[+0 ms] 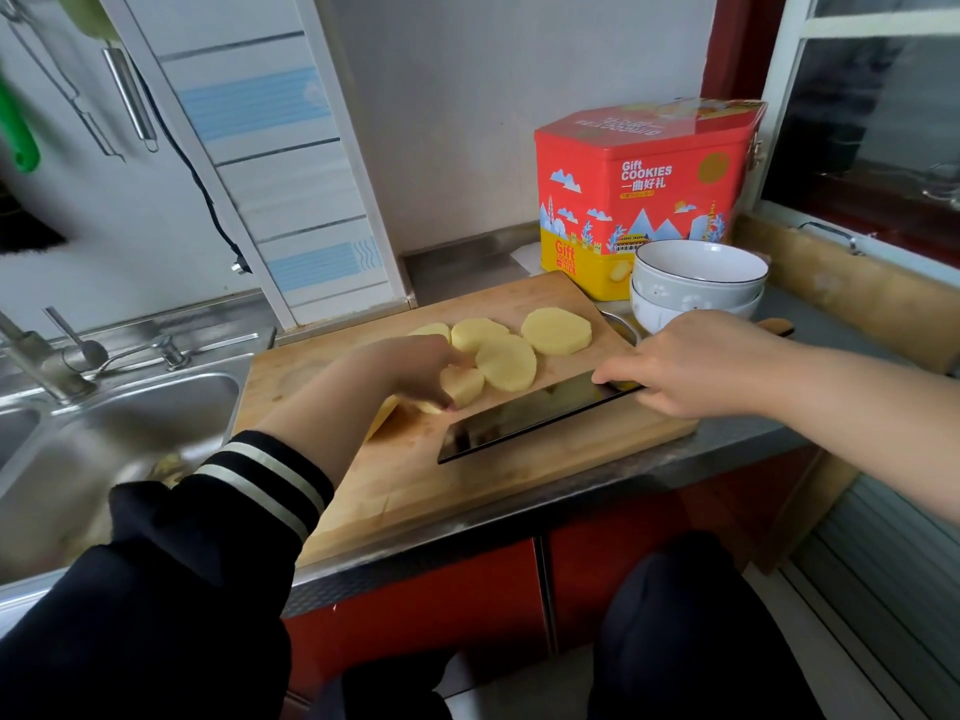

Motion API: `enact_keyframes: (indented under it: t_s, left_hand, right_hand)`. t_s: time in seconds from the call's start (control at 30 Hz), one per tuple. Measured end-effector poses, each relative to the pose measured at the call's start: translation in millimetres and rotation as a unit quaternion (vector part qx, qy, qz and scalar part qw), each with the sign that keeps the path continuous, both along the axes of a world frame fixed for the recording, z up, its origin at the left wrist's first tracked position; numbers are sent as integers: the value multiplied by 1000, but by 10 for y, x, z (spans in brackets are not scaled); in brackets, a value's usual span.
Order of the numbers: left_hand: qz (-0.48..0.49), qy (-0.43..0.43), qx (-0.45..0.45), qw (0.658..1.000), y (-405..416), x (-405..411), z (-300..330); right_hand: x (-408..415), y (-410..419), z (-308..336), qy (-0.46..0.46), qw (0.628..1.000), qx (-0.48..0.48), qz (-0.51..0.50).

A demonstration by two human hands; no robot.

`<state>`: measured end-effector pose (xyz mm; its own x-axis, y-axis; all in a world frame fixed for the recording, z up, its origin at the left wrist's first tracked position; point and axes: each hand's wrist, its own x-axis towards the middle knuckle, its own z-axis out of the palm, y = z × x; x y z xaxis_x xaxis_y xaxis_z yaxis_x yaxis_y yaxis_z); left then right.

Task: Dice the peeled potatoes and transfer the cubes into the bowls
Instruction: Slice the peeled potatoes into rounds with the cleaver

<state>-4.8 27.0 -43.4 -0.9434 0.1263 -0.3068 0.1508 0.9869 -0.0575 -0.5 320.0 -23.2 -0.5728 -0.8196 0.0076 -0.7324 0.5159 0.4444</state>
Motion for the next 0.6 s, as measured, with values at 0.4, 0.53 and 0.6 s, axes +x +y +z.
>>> enact_keyframes:
  t_s: [0.4, 0.53, 0.6]
  left_hand:
    - [144, 331, 291, 886, -489, 330, 265]
    - [229, 386, 320, 834, -786, 631, 67]
    - [204, 409, 314, 832, -842, 776, -104]
  right_hand:
    - [-1, -213, -33, -77, 994, -64, -36]
    - [27, -381, -7, -166, 974, -116, -106]
    - [38, -505, 30, -205, 960, -139, -130]
